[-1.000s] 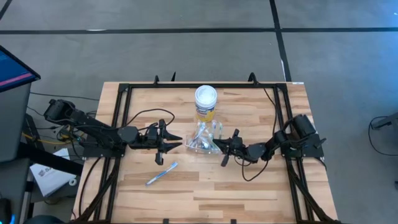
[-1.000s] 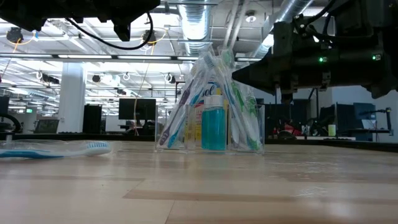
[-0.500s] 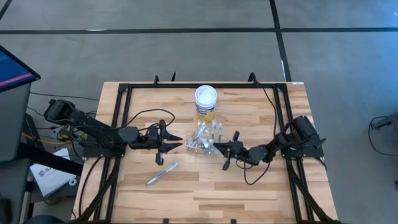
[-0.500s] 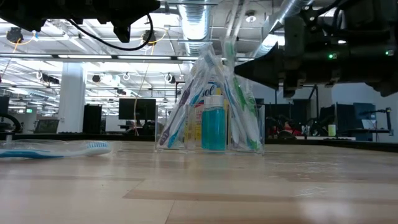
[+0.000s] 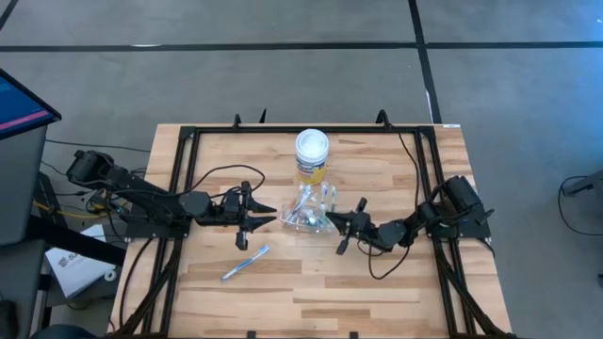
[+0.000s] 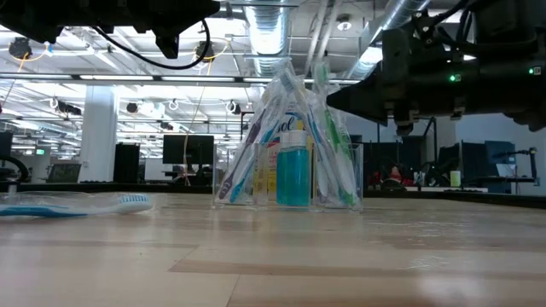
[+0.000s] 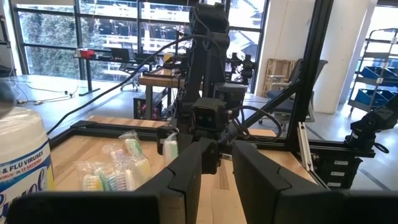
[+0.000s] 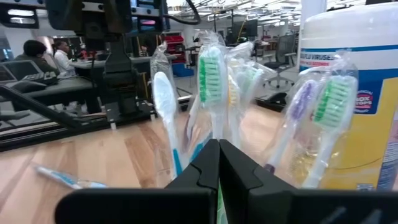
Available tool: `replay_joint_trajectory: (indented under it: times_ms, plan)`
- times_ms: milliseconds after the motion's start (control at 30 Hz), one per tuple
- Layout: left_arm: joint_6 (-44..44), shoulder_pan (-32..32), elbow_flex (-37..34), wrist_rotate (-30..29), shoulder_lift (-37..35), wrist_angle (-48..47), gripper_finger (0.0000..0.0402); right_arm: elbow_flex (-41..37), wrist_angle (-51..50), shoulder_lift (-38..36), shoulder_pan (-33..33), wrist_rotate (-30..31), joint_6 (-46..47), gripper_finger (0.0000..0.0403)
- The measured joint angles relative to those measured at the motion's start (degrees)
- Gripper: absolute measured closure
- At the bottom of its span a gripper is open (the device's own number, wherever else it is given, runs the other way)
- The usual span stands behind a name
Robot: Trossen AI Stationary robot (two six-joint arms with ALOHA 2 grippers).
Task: Pick & Place toothbrushing station
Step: Put the green toothbrush into the transparent organizer
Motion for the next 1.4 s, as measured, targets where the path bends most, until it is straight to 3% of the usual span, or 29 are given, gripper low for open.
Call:
replay_joint_trajectory:
  times_ms: [633,933,1067,1233,1400]
  plan:
    - [0.0,0.02,0.0,0.01,0.0,-0.11,0.0315,0.0,-1.91,-0.04,0.01,2.87,-3.15,0.0403]
    - [0.0,0.02,0.0,0.01,0.0,-0.11,0.0315,0.11,-2.04,-0.04,-0.94,1.95,0.39,0.0403]
    - [0.0,0.02,0.0,0.0,0.0,-0.09,0.0315,0.11,-2.04,-0.04,-2.35,2.52,-2.08,0.0403]
    - [0.0,0.0,0.0,0.0,0.0,-0.11,0.0315,0.15,-2.93,-0.04,-2.76,-0.86,3.21,0.0403]
    - [0.0,0.02,0.0,0.0,0.0,-0.11,0.0315,0.15,-2.89,-0.15,-2.77,-0.63,-0.26,0.0403]
